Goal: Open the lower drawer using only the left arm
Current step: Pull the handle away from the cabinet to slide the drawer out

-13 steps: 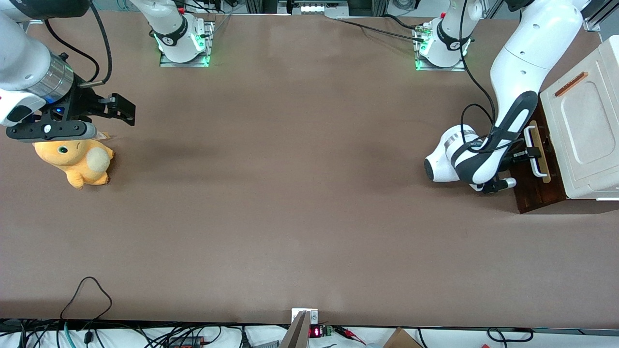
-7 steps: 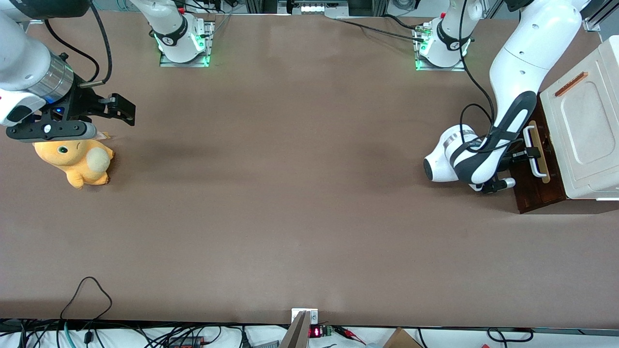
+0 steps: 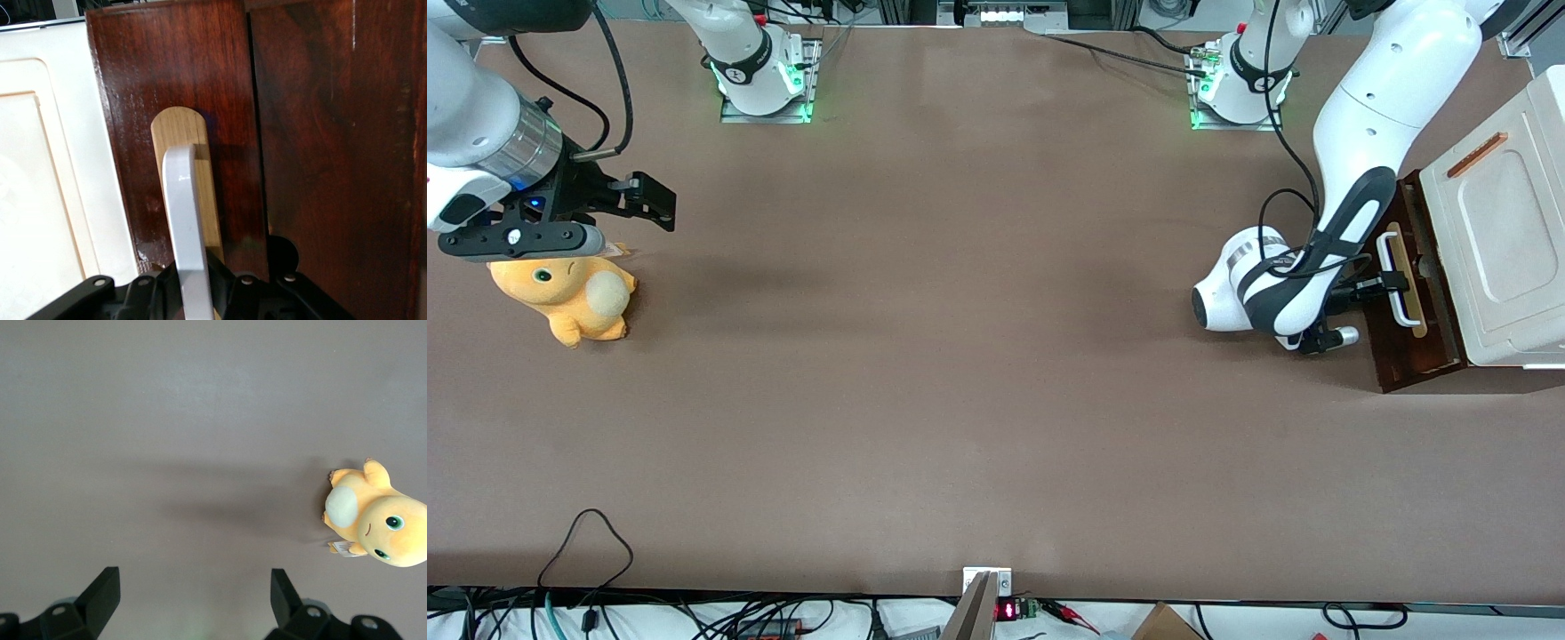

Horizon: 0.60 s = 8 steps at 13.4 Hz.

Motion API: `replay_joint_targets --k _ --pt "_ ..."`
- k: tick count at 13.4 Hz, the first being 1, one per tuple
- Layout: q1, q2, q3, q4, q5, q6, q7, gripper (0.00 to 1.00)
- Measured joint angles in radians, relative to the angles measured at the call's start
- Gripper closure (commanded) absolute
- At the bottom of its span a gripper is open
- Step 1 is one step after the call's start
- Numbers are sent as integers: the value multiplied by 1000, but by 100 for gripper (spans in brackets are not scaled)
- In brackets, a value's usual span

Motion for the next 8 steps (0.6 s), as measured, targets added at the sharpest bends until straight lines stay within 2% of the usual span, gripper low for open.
replay_joint_targets --k 8 --pt "-72 22 -2 36 -44 -26 -1 100"
